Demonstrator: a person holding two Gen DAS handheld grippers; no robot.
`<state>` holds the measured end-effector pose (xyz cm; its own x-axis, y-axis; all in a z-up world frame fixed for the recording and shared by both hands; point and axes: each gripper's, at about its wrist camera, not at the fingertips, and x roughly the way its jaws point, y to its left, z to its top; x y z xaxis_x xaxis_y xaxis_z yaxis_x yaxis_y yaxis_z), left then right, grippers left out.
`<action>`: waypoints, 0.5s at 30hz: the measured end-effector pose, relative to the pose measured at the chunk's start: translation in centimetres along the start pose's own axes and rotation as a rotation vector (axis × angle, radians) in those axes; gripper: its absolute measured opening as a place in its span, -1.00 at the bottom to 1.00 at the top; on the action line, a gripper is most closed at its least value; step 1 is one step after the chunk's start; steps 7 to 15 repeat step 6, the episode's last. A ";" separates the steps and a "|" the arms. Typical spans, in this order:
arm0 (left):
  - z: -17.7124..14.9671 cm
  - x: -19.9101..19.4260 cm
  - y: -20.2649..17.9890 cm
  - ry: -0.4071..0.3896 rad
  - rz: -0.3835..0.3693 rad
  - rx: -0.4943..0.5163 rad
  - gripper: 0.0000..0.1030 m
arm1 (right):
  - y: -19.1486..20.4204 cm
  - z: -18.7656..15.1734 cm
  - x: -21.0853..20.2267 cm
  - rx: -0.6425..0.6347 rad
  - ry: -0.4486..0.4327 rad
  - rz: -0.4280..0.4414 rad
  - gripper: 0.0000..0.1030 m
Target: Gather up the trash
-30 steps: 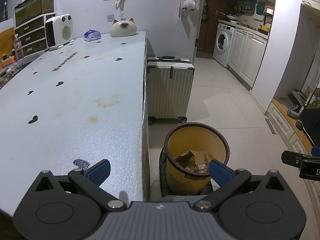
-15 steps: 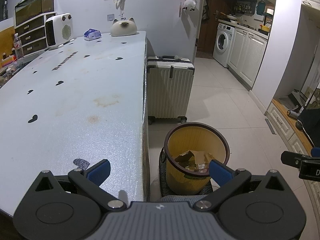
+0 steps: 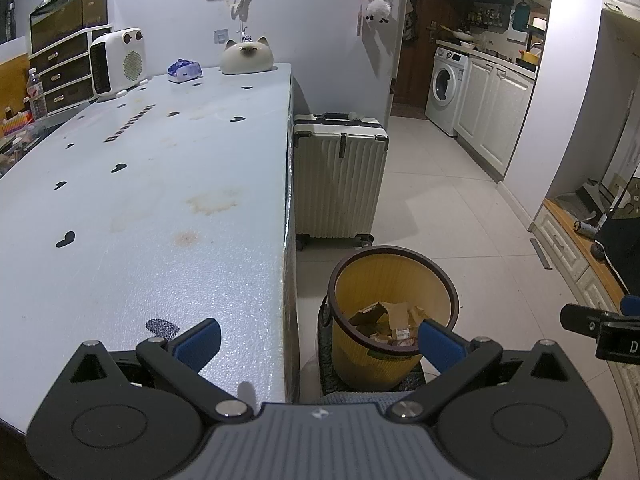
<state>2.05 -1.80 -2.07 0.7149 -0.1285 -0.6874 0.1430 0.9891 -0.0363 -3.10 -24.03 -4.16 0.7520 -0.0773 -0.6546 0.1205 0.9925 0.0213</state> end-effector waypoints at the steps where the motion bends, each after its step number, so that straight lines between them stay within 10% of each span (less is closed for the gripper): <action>1: 0.0 0.0 0.0 -0.001 0.000 0.000 1.00 | 0.0 0.0 0.0 0.000 0.000 0.000 1.00; 15: 0.0 -0.1 0.1 -0.003 0.000 0.000 1.00 | 0.1 -0.2 0.0 0.000 -0.002 -0.001 1.00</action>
